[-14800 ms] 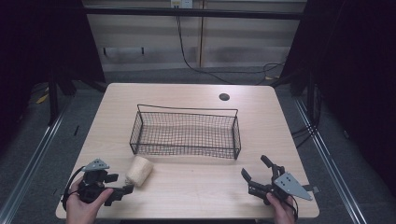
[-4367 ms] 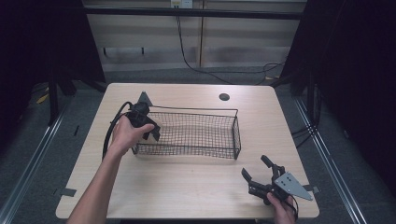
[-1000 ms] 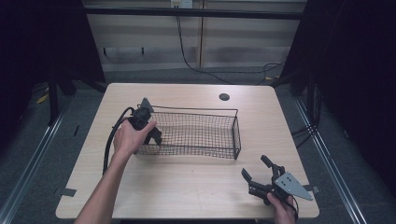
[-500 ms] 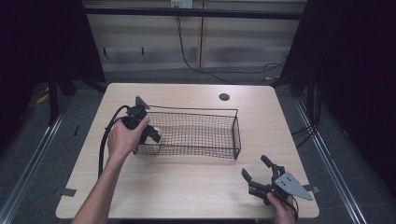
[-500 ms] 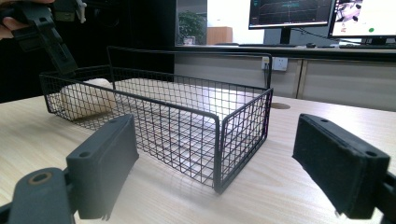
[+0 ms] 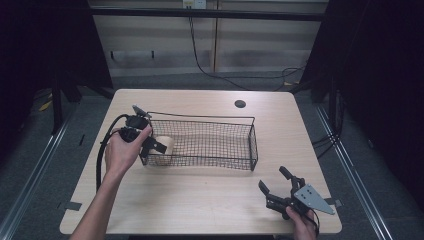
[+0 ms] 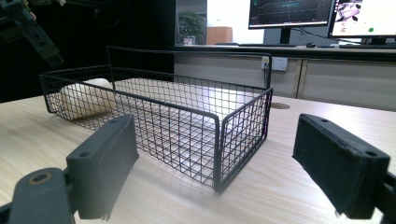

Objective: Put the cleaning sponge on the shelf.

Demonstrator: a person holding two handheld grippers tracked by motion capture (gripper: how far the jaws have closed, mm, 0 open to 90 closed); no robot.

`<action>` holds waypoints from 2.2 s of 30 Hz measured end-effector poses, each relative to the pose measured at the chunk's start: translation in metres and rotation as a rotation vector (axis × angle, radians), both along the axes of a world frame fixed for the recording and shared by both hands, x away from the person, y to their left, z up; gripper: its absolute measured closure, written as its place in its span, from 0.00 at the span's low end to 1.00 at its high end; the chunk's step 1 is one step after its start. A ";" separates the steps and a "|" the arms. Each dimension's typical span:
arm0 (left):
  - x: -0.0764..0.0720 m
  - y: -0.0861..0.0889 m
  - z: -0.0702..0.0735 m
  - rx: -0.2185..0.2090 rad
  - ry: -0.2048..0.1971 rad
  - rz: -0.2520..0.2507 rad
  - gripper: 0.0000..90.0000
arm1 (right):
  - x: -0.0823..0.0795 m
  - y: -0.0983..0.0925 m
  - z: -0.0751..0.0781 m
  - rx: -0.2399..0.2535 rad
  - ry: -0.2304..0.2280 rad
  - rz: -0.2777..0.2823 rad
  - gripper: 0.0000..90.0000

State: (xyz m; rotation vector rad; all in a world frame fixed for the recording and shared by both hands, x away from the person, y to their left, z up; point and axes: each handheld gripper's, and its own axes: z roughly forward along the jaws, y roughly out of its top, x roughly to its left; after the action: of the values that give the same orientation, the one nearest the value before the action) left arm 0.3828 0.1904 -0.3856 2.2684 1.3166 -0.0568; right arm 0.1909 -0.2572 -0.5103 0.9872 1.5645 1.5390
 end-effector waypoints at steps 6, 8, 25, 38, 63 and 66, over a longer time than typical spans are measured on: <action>-0.010 0.012 0.004 -0.071 -0.011 -0.026 0.22 | 0.000 0.000 0.000 0.004 0.002 0.000 0.15; -0.013 0.016 0.006 -0.088 -0.016 -0.017 0.22 | 0.000 0.000 0.000 0.004 0.001 0.000 0.15; -0.041 0.033 0.006 -0.071 -0.076 -0.035 0.22 | 0.000 0.000 0.000 0.001 -0.001 -0.003 0.15; -0.070 0.040 0.000 -0.074 -0.133 -0.073 0.22 | 0.000 0.000 0.000 0.000 -0.001 -0.005 0.15; -0.130 0.083 -0.051 -0.124 -0.190 0.010 0.21 | 0.000 0.001 0.000 -0.003 0.000 -0.007 0.15; -0.135 0.085 -0.061 -0.117 -0.234 0.030 0.21 | -0.001 0.000 0.000 -0.006 0.001 -0.005 0.15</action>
State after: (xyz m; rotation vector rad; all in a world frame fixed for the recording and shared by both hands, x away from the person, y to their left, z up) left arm 0.2475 0.2755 -0.4465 2.0857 1.1915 0.1351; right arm 0.1904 -0.2568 -0.5102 0.9877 1.5650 1.5305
